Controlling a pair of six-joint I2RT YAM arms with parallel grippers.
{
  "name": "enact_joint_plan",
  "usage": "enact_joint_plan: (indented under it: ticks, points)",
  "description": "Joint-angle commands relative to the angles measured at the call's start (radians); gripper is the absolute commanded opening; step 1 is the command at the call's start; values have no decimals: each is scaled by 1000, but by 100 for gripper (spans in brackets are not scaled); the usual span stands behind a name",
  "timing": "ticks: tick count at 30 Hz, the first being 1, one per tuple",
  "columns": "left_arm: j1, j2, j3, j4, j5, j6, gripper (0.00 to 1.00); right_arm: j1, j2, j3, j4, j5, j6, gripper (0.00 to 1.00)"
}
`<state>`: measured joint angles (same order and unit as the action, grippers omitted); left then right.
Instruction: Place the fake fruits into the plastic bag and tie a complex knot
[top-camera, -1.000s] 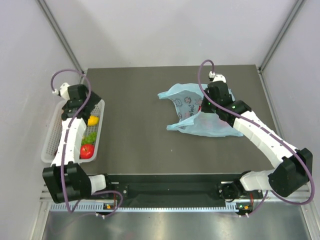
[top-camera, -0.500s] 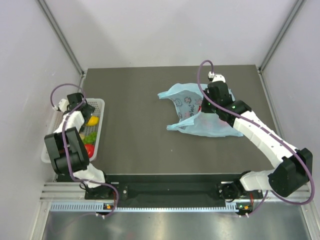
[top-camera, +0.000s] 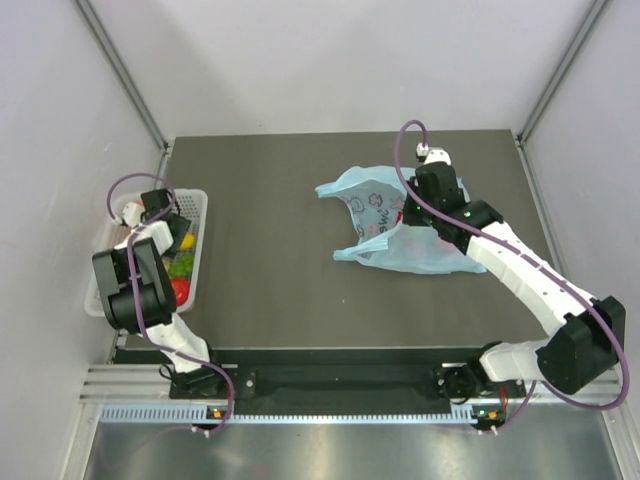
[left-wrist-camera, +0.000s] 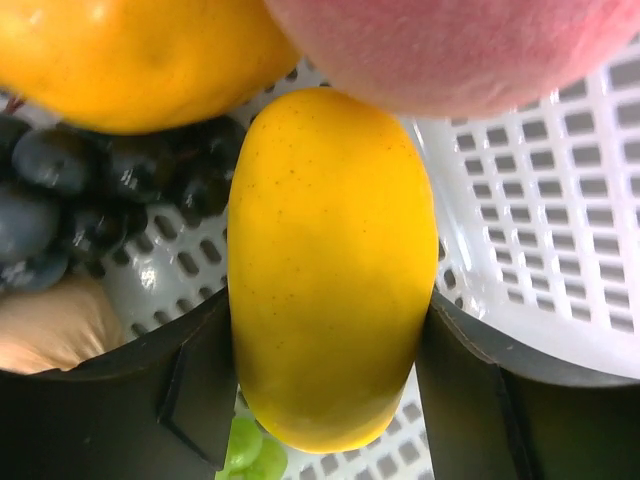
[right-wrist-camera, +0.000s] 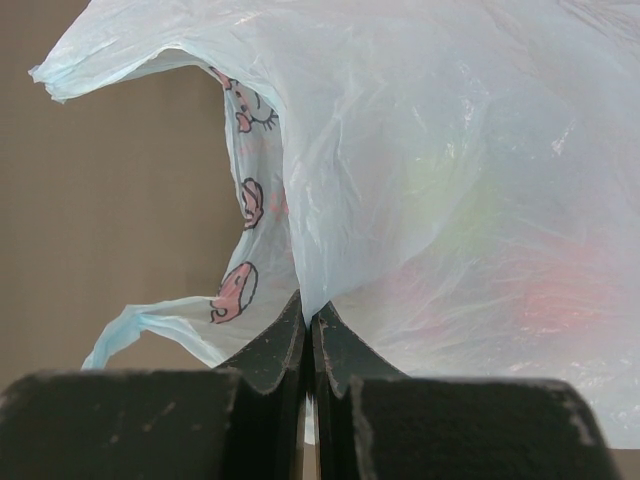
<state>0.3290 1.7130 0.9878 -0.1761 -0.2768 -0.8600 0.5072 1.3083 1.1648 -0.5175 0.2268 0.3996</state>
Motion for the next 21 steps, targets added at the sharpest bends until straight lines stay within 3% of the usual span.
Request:
enact_joint_plan:
  ticks: [1, 10, 15, 18, 21]
  points:
    - [1, -108, -46, 64, 11, -10, 49, -15, -37, 15, 19, 9, -13, 0]
    - [1, -392, -192, 49, 146, -11, 48, -13, -41, 10, 22, 6, -10, 0]
    - [-11, -515, -287, 151, 413, -37, 43, -15, -41, 3, 25, 2, -5, 0]
    - [-91, -562, -288, 214, 484, -5, 42, -15, -47, 3, 27, -7, -5, 0]
    - [-243, -598, -247, 213, 436, 91, 42, -15, -52, 6, 28, -15, -5, 0]
